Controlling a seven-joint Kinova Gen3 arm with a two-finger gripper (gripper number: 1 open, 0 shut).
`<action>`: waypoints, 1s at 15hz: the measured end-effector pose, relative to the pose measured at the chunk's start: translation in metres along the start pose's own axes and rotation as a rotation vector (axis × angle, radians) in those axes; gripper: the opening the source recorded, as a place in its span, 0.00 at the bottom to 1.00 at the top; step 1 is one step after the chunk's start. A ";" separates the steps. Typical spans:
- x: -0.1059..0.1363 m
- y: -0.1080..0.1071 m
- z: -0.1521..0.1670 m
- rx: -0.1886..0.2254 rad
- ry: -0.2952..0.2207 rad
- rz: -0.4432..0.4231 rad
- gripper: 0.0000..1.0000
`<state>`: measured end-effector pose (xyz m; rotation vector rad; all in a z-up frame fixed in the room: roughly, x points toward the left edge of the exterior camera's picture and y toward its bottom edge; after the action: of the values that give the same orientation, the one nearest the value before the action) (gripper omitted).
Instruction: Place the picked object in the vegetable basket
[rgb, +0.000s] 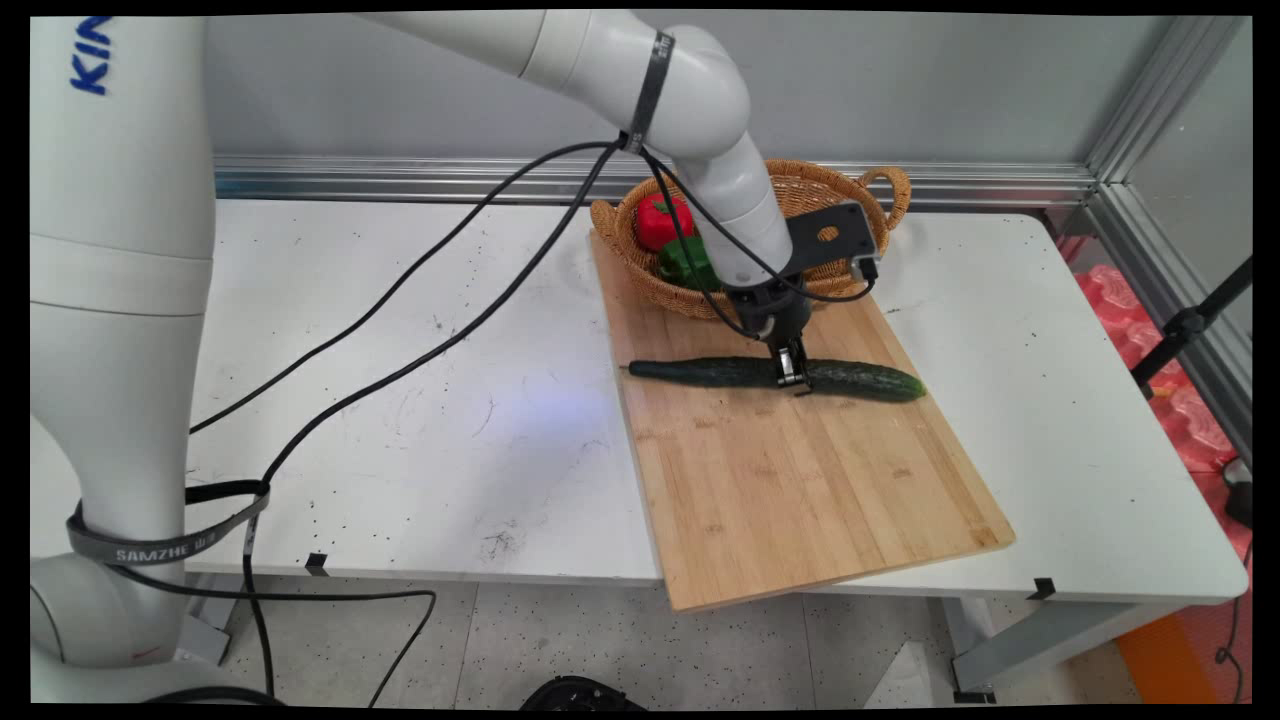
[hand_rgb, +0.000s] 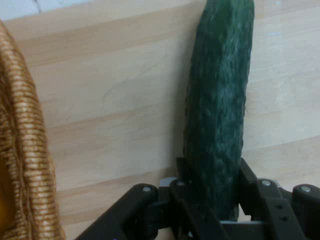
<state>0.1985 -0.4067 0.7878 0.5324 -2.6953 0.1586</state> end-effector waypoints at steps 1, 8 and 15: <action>0.001 0.000 -0.004 -0.003 0.001 0.010 0.00; 0.008 0.003 -0.060 -0.002 0.020 0.018 0.00; 0.014 -0.003 -0.143 0.063 0.046 -0.062 0.00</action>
<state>0.2378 -0.3879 0.9250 0.6233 -2.6326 0.2368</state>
